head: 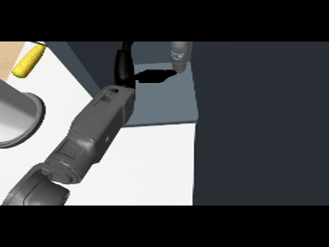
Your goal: Pick up the bottled water, place it into the cabinet and close the cabinet
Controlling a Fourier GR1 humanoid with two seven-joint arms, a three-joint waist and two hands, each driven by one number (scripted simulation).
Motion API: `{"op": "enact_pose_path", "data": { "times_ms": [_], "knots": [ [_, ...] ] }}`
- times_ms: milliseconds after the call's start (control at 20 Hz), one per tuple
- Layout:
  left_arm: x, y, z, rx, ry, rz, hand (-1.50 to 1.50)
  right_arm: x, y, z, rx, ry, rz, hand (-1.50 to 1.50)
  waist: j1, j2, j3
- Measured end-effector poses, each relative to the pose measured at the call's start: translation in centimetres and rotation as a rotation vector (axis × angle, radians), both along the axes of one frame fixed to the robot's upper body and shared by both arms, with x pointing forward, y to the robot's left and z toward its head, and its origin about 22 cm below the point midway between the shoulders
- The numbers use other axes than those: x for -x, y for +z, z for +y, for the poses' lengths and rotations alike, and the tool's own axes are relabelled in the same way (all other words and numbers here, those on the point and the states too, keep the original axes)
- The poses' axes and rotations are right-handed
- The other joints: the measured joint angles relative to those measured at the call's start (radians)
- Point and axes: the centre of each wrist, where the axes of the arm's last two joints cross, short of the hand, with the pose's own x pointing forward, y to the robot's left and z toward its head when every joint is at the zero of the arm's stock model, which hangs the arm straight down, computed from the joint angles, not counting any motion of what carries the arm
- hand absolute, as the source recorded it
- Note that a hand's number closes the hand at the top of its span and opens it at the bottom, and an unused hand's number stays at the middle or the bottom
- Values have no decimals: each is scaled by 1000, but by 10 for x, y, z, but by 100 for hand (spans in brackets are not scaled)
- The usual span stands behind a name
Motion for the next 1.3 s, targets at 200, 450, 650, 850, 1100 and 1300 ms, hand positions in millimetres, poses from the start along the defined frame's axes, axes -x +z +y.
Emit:
{"op": "enact_pose_path", "data": {
  "times_ms": [200, 450, 650, 850, 1100, 1300],
  "knots": [
    [2, 0, -5, 80, -98, -55, -150, 3, 5, 0, 1, -6, -3, -150, 11, -4, 2],
    [7, -3, -11, 149, -197, -112, -150, 5, 8, 6, 13, -30, -2, -150, 29, -12, 3],
    [11, -3, -14, 150, -269, -137, -150, 10, 8, -4, 6, -50, 12, -150, 41, -15, 4],
    [18, -7, -15, 171, -318, -155, -150, 12, 6, -2, 10, -64, 19, -150, 56, -21, 4],
    [33, -9, -14, 258, -357, -132, -150, 16, 11, -2, 13, -70, 23, -150, 77, -27, 0],
    [52, -11, -16, 311, -414, -114, -150, 18, 11, -1, 11, -76, 27, -150, 90, -33, 1]
  ]
}}
